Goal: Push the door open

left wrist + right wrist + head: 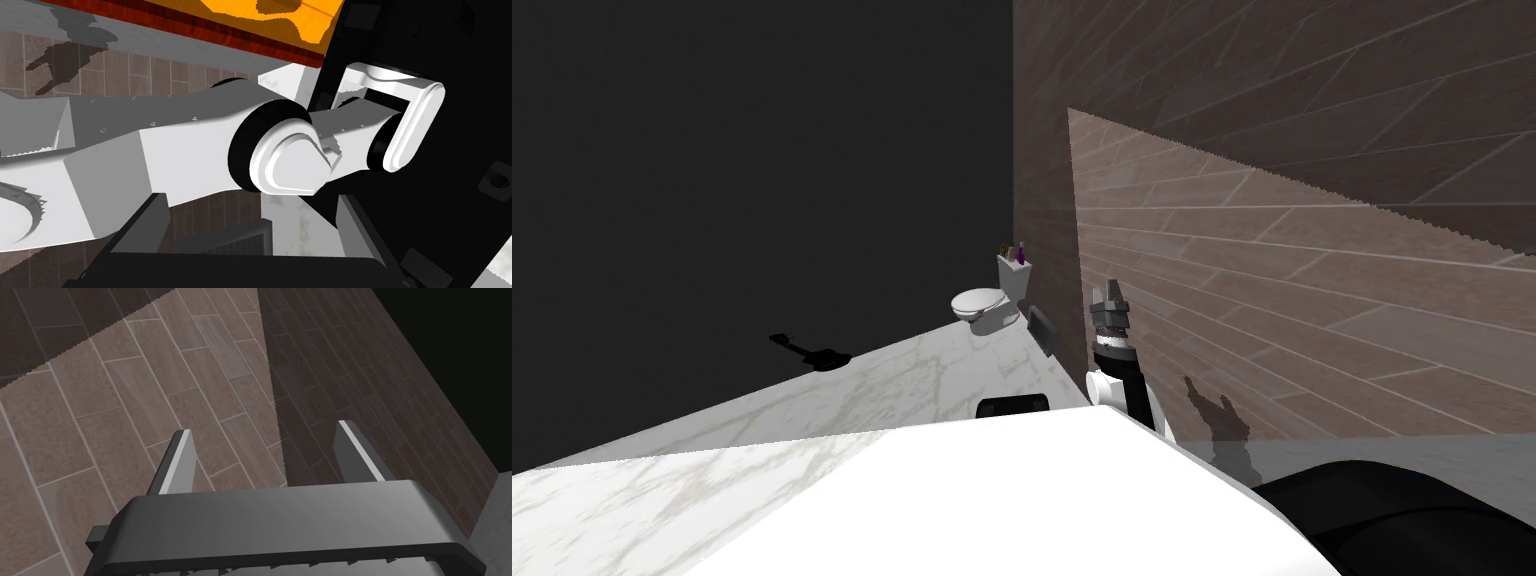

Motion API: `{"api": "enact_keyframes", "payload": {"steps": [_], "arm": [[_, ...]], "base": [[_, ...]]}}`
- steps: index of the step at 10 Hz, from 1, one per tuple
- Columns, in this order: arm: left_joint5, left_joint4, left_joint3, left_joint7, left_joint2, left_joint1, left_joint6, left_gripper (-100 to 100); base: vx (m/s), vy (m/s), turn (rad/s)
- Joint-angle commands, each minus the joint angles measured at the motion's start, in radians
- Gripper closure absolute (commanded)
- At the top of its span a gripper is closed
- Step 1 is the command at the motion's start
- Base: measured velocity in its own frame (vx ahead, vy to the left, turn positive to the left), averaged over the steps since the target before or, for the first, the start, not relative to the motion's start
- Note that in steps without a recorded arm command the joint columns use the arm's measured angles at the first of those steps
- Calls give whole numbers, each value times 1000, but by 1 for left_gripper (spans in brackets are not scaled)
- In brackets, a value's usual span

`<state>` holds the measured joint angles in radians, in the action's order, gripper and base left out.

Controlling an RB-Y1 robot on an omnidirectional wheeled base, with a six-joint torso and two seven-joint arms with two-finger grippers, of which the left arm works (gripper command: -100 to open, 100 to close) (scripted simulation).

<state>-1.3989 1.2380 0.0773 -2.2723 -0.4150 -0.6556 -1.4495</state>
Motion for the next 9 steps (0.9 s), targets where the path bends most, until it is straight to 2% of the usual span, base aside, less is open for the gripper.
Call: {"api": "enact_keyframes", "payload": {"steps": [1, 5, 9], "arm": [[-13, -1, -4, -28, -3, -9, -22, -100], [-56, 8, -15, -107, -15, -48, -87, -100], [-87, 14, -24, -170, -25, -79, -137, -100]], "base": [[-131, -50, -201], [-101, -54, -294], [-89, -45, -245]]}}
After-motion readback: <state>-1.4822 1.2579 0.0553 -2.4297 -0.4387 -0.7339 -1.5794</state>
